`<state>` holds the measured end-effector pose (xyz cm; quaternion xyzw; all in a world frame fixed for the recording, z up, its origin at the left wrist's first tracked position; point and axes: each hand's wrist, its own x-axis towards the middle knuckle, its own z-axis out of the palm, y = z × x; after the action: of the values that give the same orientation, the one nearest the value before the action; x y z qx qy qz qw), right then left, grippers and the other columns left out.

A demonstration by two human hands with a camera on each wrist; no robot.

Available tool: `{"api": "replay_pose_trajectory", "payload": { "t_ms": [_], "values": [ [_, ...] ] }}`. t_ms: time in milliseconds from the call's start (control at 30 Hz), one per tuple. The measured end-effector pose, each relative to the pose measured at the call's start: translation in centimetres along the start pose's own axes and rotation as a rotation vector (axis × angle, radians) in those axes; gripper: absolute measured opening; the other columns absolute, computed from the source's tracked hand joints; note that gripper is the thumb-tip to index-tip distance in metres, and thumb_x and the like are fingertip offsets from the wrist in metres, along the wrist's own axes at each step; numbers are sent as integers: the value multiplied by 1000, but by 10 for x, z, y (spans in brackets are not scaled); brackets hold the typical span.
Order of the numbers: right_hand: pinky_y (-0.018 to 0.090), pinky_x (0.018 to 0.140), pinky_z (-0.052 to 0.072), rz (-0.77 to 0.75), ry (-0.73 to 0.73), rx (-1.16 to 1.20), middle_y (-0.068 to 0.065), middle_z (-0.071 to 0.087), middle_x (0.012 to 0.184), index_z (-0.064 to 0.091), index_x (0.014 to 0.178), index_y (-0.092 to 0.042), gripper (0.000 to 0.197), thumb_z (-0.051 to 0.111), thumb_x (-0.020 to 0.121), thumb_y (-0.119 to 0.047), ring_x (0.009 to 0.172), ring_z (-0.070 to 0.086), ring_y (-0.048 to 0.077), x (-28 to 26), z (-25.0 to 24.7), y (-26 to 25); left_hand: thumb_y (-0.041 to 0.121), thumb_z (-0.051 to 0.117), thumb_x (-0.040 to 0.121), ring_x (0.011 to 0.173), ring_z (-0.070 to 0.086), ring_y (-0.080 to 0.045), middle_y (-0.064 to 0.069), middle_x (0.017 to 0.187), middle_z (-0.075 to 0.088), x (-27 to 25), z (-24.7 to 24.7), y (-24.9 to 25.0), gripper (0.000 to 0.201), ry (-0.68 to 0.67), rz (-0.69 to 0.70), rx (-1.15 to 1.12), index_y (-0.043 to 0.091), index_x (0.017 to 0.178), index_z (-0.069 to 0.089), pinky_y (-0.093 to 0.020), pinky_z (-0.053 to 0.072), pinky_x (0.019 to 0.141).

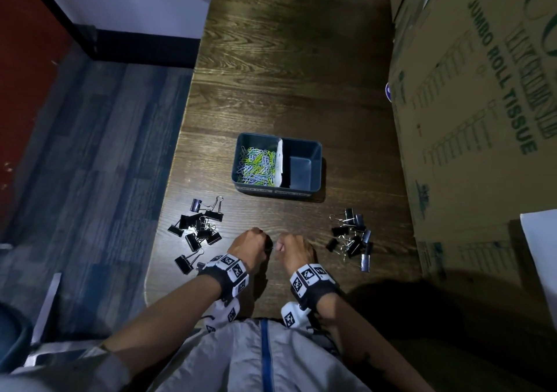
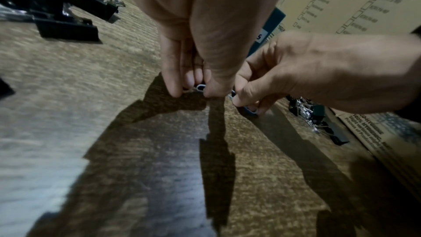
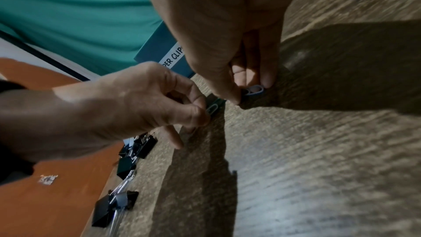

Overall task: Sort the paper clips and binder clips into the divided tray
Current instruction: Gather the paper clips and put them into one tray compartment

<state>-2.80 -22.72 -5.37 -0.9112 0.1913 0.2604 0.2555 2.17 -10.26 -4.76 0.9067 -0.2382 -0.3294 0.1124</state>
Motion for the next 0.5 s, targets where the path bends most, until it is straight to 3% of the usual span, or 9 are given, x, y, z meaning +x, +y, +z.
{"api": "replay_pose_trajectory", "payload": {
  "t_ms": [167, 267, 333, 400, 500],
  "values": [
    [28, 71, 52, 12, 44, 66, -4, 72, 83, 68, 84, -24, 15, 57, 81, -14, 81, 68, 24, -3, -2, 7, 16, 64, 78, 84, 64, -28, -9, 92, 66, -7, 4, -8, 13, -21, -16, -37, 15, 91, 63, -31, 50, 72],
    [18, 69, 43, 23, 39, 129, -9, 74, 86, 76, 87, -26, 21, 62, 84, -11, 81, 67, 13, 1, -19, 9, 20, 67, 73, 74, 64, -19, 3, 74, 65, -15, -2, -17, 3, -27, -119, -166, 19, 76, 66, -23, 51, 64],
    [18, 67, 40, -31, 76, 204, -6, 74, 86, 77, 85, -22, 19, 66, 85, -7, 77, 64, 10, 7, -37, 1, 18, 70, 70, 67, 66, -14, 6, 66, 66, -18, -7, -31, 8, -6, -165, -264, 21, 65, 64, -23, 55, 63],
    [19, 63, 45, -102, 157, 271, -4, 73, 85, 75, 85, -18, 15, 68, 86, -5, 77, 66, 10, 14, -58, -14, 20, 71, 67, 63, 66, -11, 6, 63, 67, -22, -14, -46, 12, 14, -168, -329, 23, 60, 61, -27, 58, 66],
    [22, 68, 55, -248, 292, 349, 1, 71, 81, 72, 86, -11, 11, 68, 86, -1, 76, 68, 12, 32, -86, -46, 12, 68, 65, 59, 66, -13, 5, 59, 67, -19, -26, -65, 18, 105, -125, -368, 25, 56, 60, -32, 57, 65]
  ]
}}
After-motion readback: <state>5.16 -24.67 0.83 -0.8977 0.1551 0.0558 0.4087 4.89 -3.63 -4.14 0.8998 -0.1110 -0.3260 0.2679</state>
